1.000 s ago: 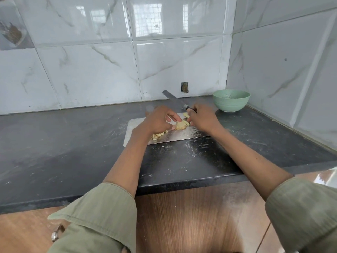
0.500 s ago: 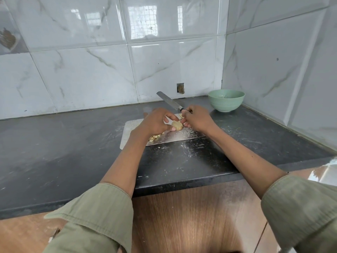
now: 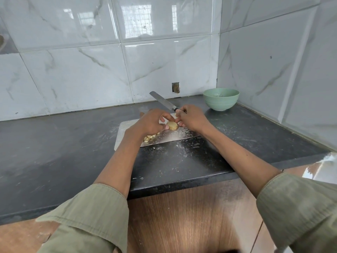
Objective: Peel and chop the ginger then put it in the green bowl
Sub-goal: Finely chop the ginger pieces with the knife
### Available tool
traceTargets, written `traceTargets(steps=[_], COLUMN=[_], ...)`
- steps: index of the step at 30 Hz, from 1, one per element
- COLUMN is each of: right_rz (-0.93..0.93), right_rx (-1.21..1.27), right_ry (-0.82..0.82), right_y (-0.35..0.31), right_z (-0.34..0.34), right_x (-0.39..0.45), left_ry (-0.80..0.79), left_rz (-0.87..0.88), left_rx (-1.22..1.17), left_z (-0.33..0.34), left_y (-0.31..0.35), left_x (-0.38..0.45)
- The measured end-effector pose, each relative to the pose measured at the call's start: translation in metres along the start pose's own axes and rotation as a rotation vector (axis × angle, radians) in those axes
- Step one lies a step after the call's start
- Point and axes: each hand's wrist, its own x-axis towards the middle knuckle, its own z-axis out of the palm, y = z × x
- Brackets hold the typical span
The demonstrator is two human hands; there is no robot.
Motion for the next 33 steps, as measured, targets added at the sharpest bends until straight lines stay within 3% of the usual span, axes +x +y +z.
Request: traceTargets(steps=[10,24,33], right_rz=[0.05,0.02,-0.037], right_rx=[0.132,0.028,-0.375], right_ry=[-0.059,-0.021,0.16], right_y=[-0.004,-0.008,-0.017], right_z=[0.0,0.001,-0.011], right_x=[-0.001,-0.006,-0.026], left_ry=[-0.009,-0.07,0.082], left_rz=[-0.026,-0.065,-0.159], left_rx=[-0.033,-0.072,-0.067], left_z=[-0.002,0.003,0.005], left_y=[0.005,0.01,0.006], left_x=[-0.001,-0.001,-0.001])
